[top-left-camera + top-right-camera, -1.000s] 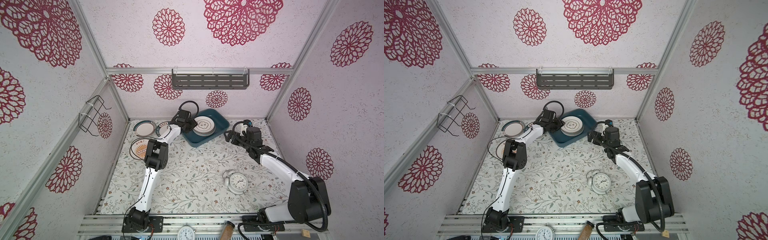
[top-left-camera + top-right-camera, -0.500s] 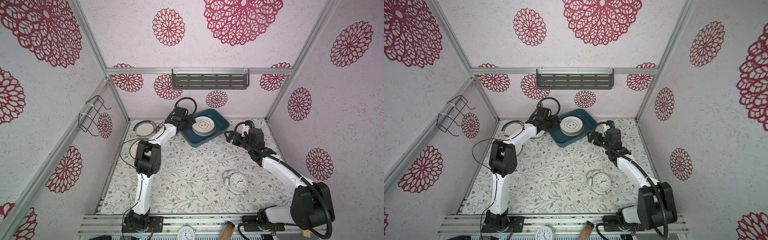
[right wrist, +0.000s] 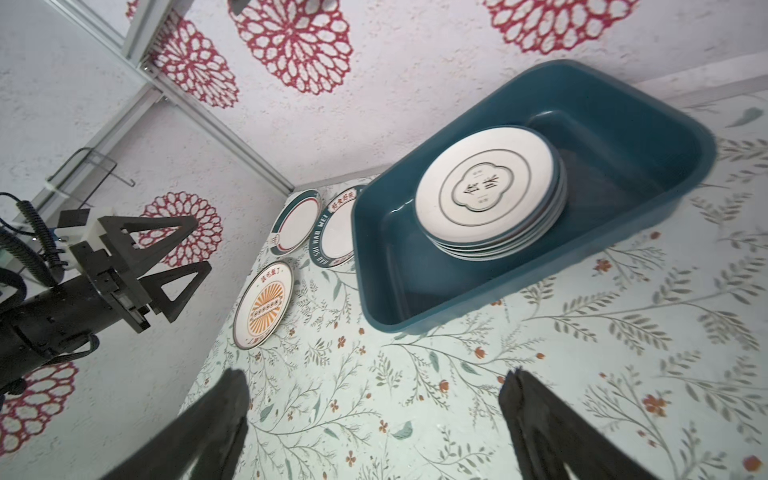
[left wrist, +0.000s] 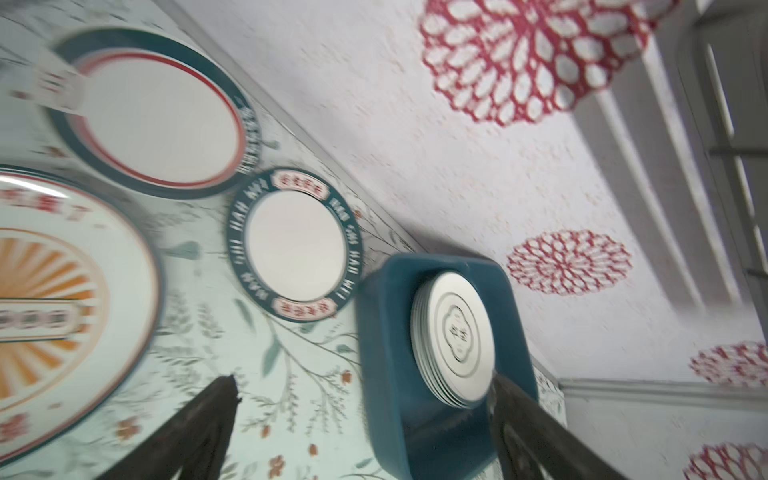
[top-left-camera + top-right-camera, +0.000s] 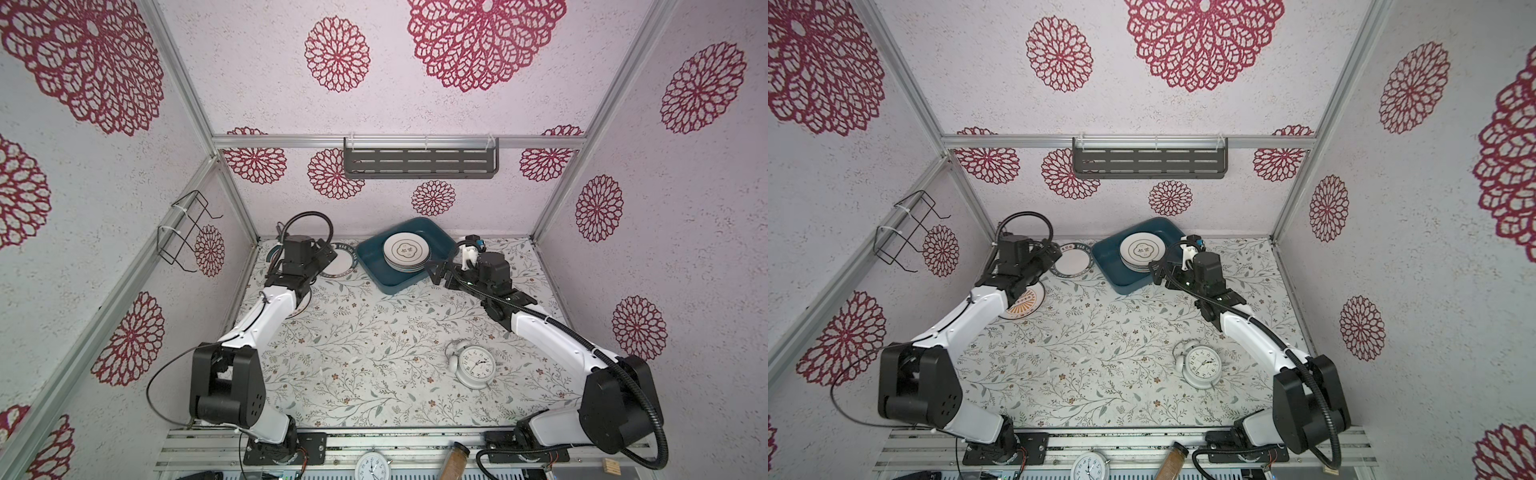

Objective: Place the plates into the plastic bin on the countertop

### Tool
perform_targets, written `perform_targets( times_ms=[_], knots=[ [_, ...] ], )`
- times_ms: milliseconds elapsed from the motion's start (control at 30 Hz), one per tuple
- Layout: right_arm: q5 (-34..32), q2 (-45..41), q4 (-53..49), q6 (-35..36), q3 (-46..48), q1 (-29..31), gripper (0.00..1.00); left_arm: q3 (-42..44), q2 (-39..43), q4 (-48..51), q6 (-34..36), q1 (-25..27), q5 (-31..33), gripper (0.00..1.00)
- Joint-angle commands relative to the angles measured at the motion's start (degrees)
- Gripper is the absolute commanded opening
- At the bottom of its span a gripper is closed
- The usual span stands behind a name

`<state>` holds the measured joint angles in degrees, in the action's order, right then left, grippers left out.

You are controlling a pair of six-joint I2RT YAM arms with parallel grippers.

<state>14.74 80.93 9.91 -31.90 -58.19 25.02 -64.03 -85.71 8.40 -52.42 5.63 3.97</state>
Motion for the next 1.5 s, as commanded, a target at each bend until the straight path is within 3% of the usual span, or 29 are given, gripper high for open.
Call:
perform_targets(
  times_ms=[0, 167, 333, 633, 767, 900, 1200, 1467],
  knots=[
    [1.8, 1.7, 4.5, 1.5, -2.9, 2.5, 0.99, 5.8, 6.4, 2.1, -1.6, -4.2, 1.4, 0.97],
    [4.1, 6.1, 7.9, 1.7, -6.0, 7.3, 0.99, 15.3, 16.0, 3.9, -3.7, -12.9, -1.5, 0.97],
    [7.4, 11.6, 11.9, 0.3, -9.6, 11.4, 0.99, 22.6, 20.2, 2.7, -5.7, -20.7, -7.9, 0.97],
    [13.3, 21.0, 11.4, -0.7, -17.2, 18.1, 0.99, 31.1, 16.9, -5.1, -6.8, -29.4, -18.9, 0.99],
    [14.7, 22.4, 9.8, 0.1, -19.0, 19.1, 0.99, 32.8, 11.7, -11.4, -8.6, -31.4, -23.8, 0.98],
    [14.7, 22.5, 7.7, 1.5, -19.8, 19.3, 0.99, 32.5, 6.8, -13.4, -8.9, -31.7, -24.3, 0.97],
    [8.6, 21.1, -0.2, 6.9, -20.8, 19.1, 0.99, 30.8, -3.0, -18.2, -9.6, -31.8, -26.8, 0.94],
    [0.9, 17.8, -4.9, 11.1, -20.4, 17.7, 0.99, 30.5, -10.1, -22.3, -10.7, -31.8, -27.3, 0.82]
  ],
)
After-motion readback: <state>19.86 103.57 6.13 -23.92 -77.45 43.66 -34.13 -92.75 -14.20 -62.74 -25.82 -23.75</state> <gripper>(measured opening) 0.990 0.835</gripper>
